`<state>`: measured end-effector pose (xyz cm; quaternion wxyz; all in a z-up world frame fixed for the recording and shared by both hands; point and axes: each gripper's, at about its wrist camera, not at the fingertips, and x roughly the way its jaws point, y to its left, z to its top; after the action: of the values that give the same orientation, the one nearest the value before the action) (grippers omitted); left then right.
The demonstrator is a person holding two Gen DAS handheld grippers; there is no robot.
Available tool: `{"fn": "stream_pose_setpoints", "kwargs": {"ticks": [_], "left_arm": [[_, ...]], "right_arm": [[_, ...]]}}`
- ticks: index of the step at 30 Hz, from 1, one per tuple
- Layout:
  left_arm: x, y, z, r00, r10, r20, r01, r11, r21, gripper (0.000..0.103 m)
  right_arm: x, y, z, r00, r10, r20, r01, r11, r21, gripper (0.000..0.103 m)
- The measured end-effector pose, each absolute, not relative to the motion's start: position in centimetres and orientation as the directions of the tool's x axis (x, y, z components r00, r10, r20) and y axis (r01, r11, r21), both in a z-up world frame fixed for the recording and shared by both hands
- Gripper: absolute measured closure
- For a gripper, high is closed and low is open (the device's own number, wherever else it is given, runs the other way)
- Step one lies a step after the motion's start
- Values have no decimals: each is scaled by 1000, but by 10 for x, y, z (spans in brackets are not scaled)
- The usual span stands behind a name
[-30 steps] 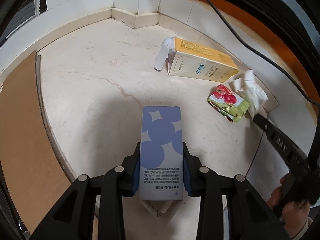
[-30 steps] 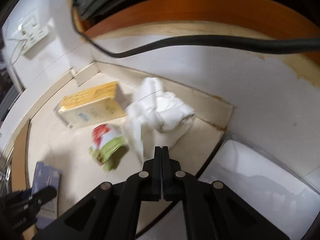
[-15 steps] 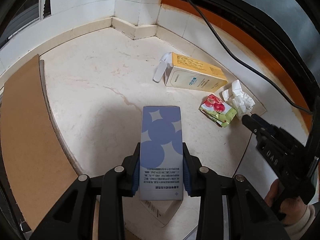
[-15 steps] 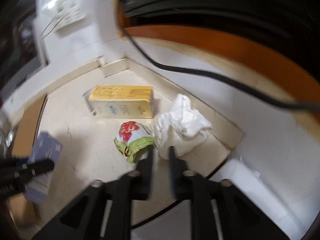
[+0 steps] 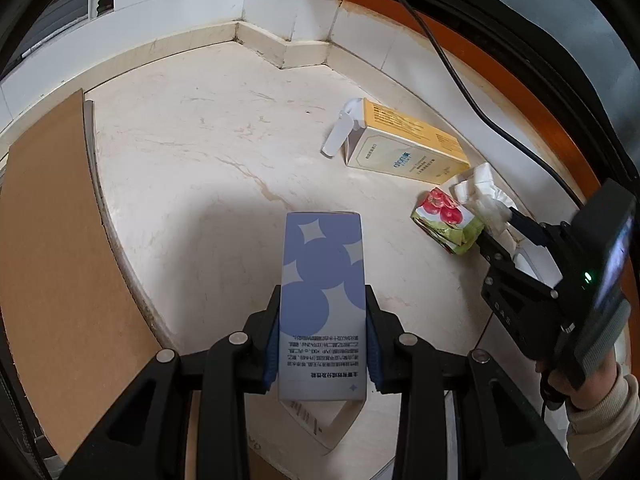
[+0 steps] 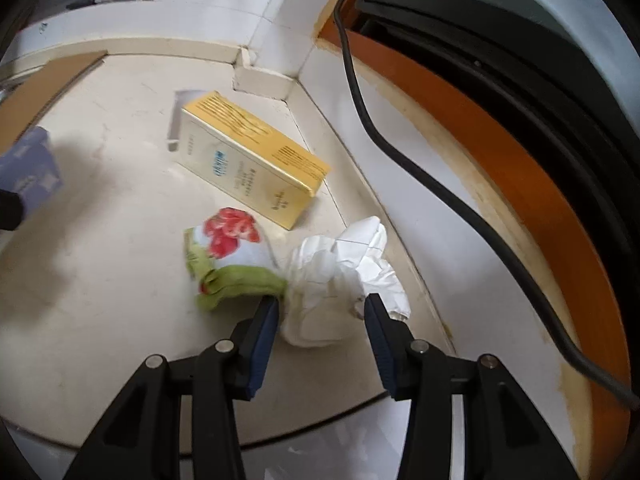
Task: Collect trash
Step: 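Grasp the blue-patterned box with the left tool while the right tool grasps the white tissue, then carry the blue box and tissue down over the trash bin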
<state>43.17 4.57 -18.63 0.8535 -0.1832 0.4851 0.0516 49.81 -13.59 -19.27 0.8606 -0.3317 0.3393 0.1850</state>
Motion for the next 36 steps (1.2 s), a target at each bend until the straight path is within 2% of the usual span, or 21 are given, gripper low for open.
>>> {"fn": "stream_pose_setpoints", "kwargs": {"ticks": [6, 8, 9, 21, 36], "left_arm": [[438, 47, -189, 522, -85, -849, -279, 924, -263, 70], [439, 46, -189, 522, -82, -849, -280, 924, -261, 70], [440, 46, -188, 523, -81, -849, -280, 924, -260, 70], [427, 41, -180, 535, -86, -841, -259, 930, -260, 70], [321, 31, -136, 572, -199, -795, -91, 949, -303, 70]], "right_arm": [[517, -130, -197, 685, 100, -722, -561, 704, -435, 58], [525, -131, -196, 658, 108, -745, -568, 720, -397, 71], [529, -133, -196, 651, 104, -752, -562, 732, -385, 93], [494, -156, -173, 678, 151, -720, -490, 823, -288, 95], [341, -167, -117, 687, 230, -689, -445, 883, -149, 95]]}}
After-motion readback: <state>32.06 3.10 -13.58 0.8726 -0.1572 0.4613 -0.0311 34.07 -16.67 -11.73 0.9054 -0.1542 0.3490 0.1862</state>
